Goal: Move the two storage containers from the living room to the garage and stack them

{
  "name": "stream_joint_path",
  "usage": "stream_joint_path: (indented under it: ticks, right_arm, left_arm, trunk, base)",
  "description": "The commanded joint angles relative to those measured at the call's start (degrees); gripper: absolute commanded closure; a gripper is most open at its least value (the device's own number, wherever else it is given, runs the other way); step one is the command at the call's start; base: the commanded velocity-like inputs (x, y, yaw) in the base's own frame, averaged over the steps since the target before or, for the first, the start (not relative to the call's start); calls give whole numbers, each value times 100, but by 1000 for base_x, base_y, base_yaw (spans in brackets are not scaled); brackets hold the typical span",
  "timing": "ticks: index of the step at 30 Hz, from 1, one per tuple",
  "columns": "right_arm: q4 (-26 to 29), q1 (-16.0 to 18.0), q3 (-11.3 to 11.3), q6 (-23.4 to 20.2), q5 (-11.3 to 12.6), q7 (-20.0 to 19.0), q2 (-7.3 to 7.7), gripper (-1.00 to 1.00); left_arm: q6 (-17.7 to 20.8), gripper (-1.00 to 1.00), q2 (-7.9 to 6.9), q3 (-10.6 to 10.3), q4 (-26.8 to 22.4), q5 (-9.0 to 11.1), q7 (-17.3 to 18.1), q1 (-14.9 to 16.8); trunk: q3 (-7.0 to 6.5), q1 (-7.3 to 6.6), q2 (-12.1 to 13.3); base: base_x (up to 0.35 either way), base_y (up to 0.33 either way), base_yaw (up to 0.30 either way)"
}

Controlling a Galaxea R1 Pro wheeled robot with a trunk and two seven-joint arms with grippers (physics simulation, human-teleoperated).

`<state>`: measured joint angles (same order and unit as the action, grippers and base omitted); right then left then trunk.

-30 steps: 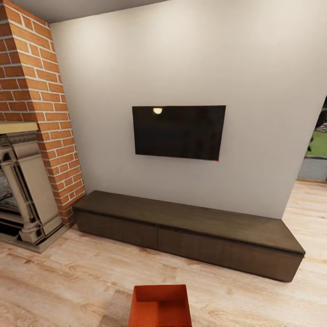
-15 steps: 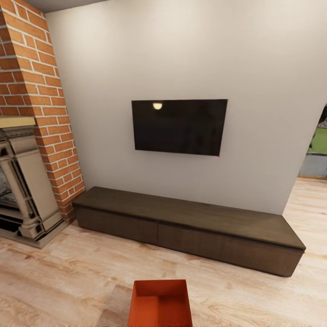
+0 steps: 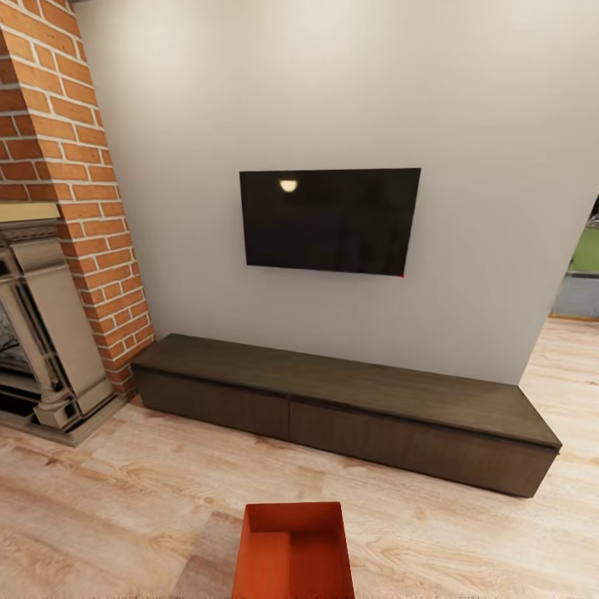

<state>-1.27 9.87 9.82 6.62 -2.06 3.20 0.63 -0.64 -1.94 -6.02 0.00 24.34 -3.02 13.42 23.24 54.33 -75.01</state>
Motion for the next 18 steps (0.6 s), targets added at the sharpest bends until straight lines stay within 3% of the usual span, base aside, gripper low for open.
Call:
stream_joint_path:
  ticks: [1,18]
  right_arm:
    - [-14,6,29,25,-22,23,-1,-100]
    - [-14,6,21,32,-14,23,-1,-100]
  left_arm:
    - [-7,-100,0,-49,0,45,-14,3]
    - [-7,-100,0,-49,0,45,-14,3]
  trunk:
    - [34,22,-45]
    - [493,396,-727]
  base:
    - [0,0,0]
    - [0,0,0]
